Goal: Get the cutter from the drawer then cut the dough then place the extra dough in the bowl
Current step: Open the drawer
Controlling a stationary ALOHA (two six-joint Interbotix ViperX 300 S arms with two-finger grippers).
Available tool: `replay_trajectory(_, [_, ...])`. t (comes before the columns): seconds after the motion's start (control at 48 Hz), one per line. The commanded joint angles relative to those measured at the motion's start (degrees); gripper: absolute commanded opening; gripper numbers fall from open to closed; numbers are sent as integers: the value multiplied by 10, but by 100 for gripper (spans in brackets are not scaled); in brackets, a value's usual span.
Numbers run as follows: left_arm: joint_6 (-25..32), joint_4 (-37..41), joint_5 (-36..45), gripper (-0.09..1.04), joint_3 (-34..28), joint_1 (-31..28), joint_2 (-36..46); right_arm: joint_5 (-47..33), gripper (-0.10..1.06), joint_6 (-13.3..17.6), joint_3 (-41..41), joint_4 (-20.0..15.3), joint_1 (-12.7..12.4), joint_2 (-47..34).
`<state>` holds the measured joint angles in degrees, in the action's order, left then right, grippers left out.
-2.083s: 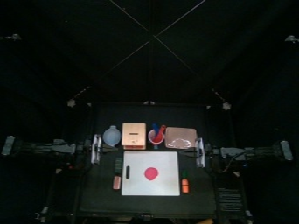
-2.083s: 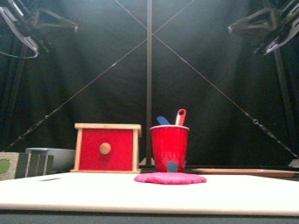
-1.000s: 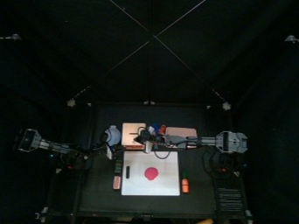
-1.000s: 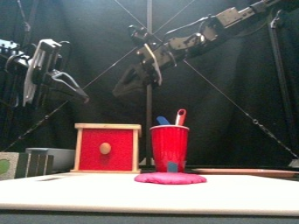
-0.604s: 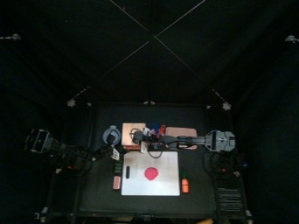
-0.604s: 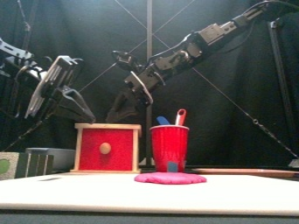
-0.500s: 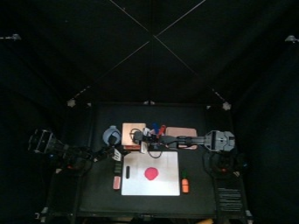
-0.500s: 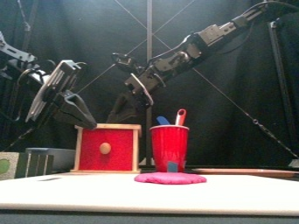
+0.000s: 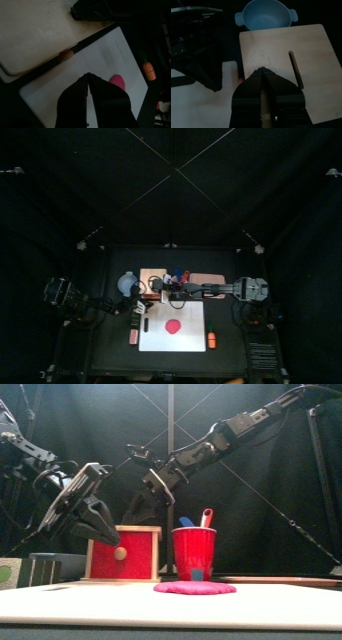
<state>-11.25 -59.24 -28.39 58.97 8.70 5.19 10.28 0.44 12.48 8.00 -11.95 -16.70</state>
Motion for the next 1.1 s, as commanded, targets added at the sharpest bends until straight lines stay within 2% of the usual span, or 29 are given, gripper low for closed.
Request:
replay_trajectory(0.021, [-4, -39, -2, 67, -13, -3, 3, 6, 4, 1, -4, 0, -2, 7])
replay_trajectory(0.104, [-5, -77, -2, 78, -12, -8, 3, 6, 4, 1, -5, 0, -2, 6])
replay_trajectory(0.208, [-5, -102, -2, 83, -17, -16, -1, 6, 4, 1, -6, 0, -2, 7])
replay_trajectory(0.562, [-4, -103, -9, 83, -40, -66, -31, 5, 4, 1, -9, 0, -3, 6])
replay_trajectory(0.854, [-5, -97, -9, 82, -47, -76, -58, 6, 4, 1, -7, 0, -2, 6])
replay_trajectory(1.104, [-5, -98, -29, 69, -48, -76, -65, 6, 4, 1, -5, 1, -2, 6])
